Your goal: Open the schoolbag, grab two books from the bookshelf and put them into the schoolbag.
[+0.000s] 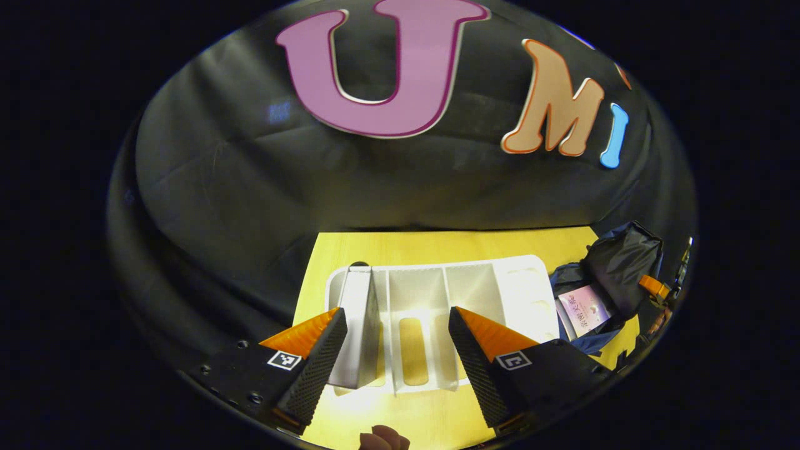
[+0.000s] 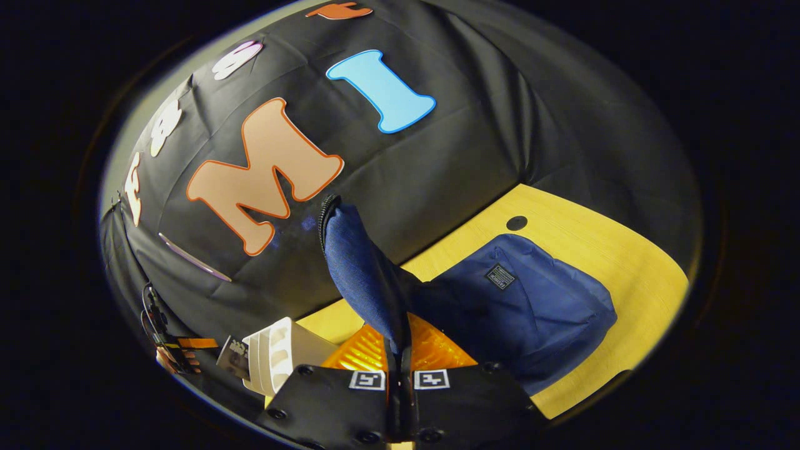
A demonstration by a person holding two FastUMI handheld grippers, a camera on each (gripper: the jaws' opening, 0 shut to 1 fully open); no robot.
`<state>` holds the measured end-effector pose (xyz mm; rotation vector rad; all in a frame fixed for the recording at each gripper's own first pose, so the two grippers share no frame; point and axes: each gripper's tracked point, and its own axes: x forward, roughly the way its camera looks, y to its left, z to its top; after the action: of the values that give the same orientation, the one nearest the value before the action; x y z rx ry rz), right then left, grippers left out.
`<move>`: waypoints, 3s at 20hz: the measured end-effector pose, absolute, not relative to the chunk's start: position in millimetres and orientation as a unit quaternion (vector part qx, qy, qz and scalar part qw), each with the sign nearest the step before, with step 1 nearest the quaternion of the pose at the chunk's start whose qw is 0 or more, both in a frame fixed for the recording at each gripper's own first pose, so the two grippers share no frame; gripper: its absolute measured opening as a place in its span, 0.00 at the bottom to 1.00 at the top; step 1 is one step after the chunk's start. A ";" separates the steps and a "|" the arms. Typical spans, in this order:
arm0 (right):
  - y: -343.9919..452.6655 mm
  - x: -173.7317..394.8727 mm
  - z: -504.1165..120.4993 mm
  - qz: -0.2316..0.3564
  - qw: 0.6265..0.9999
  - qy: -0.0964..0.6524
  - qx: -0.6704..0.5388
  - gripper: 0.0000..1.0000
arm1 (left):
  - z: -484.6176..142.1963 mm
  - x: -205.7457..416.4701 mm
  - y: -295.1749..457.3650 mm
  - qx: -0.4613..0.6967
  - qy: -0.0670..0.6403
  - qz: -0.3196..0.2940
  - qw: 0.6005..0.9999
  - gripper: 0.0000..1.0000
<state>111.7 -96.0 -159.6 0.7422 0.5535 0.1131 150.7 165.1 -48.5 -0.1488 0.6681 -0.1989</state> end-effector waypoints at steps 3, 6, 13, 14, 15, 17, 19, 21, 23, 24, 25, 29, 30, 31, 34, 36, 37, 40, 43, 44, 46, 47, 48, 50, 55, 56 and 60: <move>-94.9 110.9 -159.7 0.053 0.894 0.268 0.355 0.03 | -74.2 156.0 172.4 -0.095 0.373 -0.100 0.917 0.96; -95.6 111.1 -160.4 0.051 0.894 0.268 0.355 0.03 | -97.2 158.7 171.0 -0.103 0.404 -0.102 0.903 0.95; -96.0 110.3 -160.1 0.049 0.895 0.268 0.355 0.03 | -132.5 165.2 169.6 -0.092 0.449 -0.097 0.883 0.95; -96.9 110.7 -159.7 0.048 0.894 0.268 0.355 0.03 | -138.0 165.4 171.8 -0.090 0.456 -0.093 0.880 0.94; -96.7 110.4 -159.8 0.048 0.894 0.268 0.356 0.03 | -143.4 165.6 172.3 -0.090 0.465 -0.092 0.876 0.93; -97.1 110.0 -160.2 0.047 0.894 0.268 0.357 0.03 | -150.9 166.6 176.1 -0.096 0.477 -0.098 0.868 0.92; -97.3 110.5 -159.8 0.046 0.894 0.268 0.357 0.03 | -152.8 163.9 184.0 -0.099 0.485 -0.106 0.862 0.80; -96.5 110.9 -161.1 0.046 0.893 0.268 0.358 0.03 | -153.8 159.3 194.5 -0.090 0.499 -0.095 0.857 0.64; -95.4 110.9 -161.1 0.047 0.893 0.269 0.357 0.03 | -158.0 157.3 195.2 -0.078 0.508 -0.086 0.853 0.40; -95.4 111.6 -161.5 0.047 0.893 0.270 0.357 0.03 | -158.6 158.3 194.8 -0.076 0.508 -0.087 0.853 0.39; -95.1 110.9 -161.4 0.048 0.893 0.270 0.357 0.03 | -158.8 157.8 195.2 -0.075 0.509 -0.089 0.853 0.37; -95.6 110.8 -161.9 0.046 0.893 0.270 0.358 0.03 | -160.1 156.4 194.9 -0.079 0.508 -0.089 0.853 0.35; -96.4 111.7 -161.1 0.046 0.893 0.269 0.358 0.03 | -159.8 156.4 195.0 -0.079 0.509 -0.090 0.853 0.35; -95.8 111.1 -161.1 0.045 0.893 0.270 0.358 0.03 | -158.7 156.5 196.2 -0.078 0.507 -0.090 0.853 0.34; -95.3 112.2 -161.1 0.046 0.893 0.271 0.356 0.03 | -155.0 158.1 198.7 -0.071 0.500 -0.089 0.859 0.34; -94.9 111.7 -161.1 0.046 0.893 0.271 0.357 0.03 | -150.4 158.6 201.3 -0.064 0.495 -0.092 0.862 0.34; -94.5 111.4 -161.5 0.046 0.893 0.271 0.357 0.03 | -146.9 159.0 202.5 -0.062 0.492 -0.091 0.864 0.34; -93.9 111.5 -162.3 0.048 0.892 0.272 0.357 0.03 | -130.9 157.0 202.2 -0.057 0.481 -0.095 0.870 0.34; -93.5 111.2 -162.0 0.048 0.892 0.272 0.359 0.03 | -113.1 157.3 204.7 -0.071 0.466 -0.095 0.877 0.34; -94.4 111.0 -162.2 0.047 0.892 0.271 0.359 0.03 | -106.0 158.2 206.5 -0.077 0.458 -0.093 0.881 0.34; -94.5 111.2 -161.8 0.047 0.892 0.271 0.359 0.03 | -94.2 161.5 208.9 -0.088 0.447 -0.092 0.885 0.33; -94.4 110.5 -161.6 0.047 0.892 0.271 0.359 0.03 | -88.4 163.2 211.5 -0.097 0.440 -0.092 0.888 0.33; -94.9 110.9 -161.7 0.047 0.892 0.271 0.360 0.03 | -81.6 163.3 215.2 -0.107 0.434 -0.092 0.890 0.33; -94.9 110.7 -161.8 0.047 0.891 0.271 0.361 0.03 | -74.7 164.2 216.3 -0.125 0.421 -0.099 0.893 0.33; -92.5 111.3 -163.1 0.049 0.891 0.272 0.360 0.03 | -50.4 163.2 224.2 -0.164 0.399 -0.101 0.896 0.33; -92.8 112.2 -163.2 0.049 0.891 0.272 0.360 0.03 | -46.0 162.0 225.3 -0.172 0.395 -0.103 0.896 0.33; -93.3 112.9 -163.3 0.049 0.891 0.273 0.359 0.03 | -25.5 157.9 222.5 -0.217 0.374 -0.122 0.893 0.33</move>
<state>112.9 -93.3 -163.3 0.7455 0.5676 0.1024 157.9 222.5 -25.5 -0.4507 0.7760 -0.2523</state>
